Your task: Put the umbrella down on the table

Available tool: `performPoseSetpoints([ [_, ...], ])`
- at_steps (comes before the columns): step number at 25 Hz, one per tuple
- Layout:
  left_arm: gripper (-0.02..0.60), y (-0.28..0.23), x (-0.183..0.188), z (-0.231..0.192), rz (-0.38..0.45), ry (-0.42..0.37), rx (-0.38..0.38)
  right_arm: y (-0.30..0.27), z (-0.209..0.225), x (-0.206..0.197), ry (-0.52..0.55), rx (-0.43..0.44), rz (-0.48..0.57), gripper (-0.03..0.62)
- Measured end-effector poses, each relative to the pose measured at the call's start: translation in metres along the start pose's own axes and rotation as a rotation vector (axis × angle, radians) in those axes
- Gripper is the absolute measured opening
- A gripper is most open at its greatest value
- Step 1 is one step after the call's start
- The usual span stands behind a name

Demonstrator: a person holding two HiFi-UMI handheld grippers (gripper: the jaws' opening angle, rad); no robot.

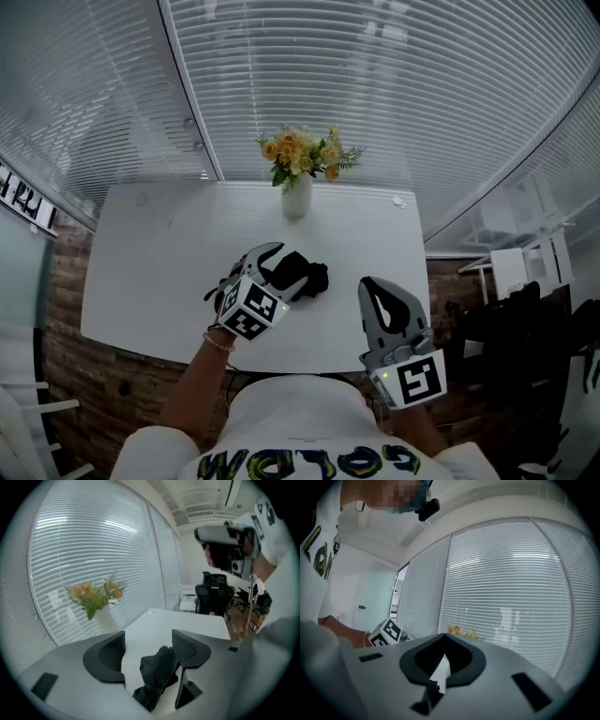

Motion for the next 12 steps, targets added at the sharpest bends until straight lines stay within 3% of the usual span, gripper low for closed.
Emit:
performPoseSetpoints([
  [7,0.213,0.066,0.054,0.005,0.331,0.193,0.085,-0.003,0.001,-0.003,-0.005,0.006,-0.006,0.009],
  [12,0.144,0.108,0.067,0.001,0.484,0.28,0.162,-0.007,-0.002,-0.006,-0.005,0.02,-0.012,0.009],
])
Point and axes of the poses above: the fingertips, and each gripper's own axes: y backward along the fingers, z to its right, x out of its top, the point moved 3 cm from there along y, backward along the fingers, and after that the axes turned 5 degrees about y, right-handed, at the moved point
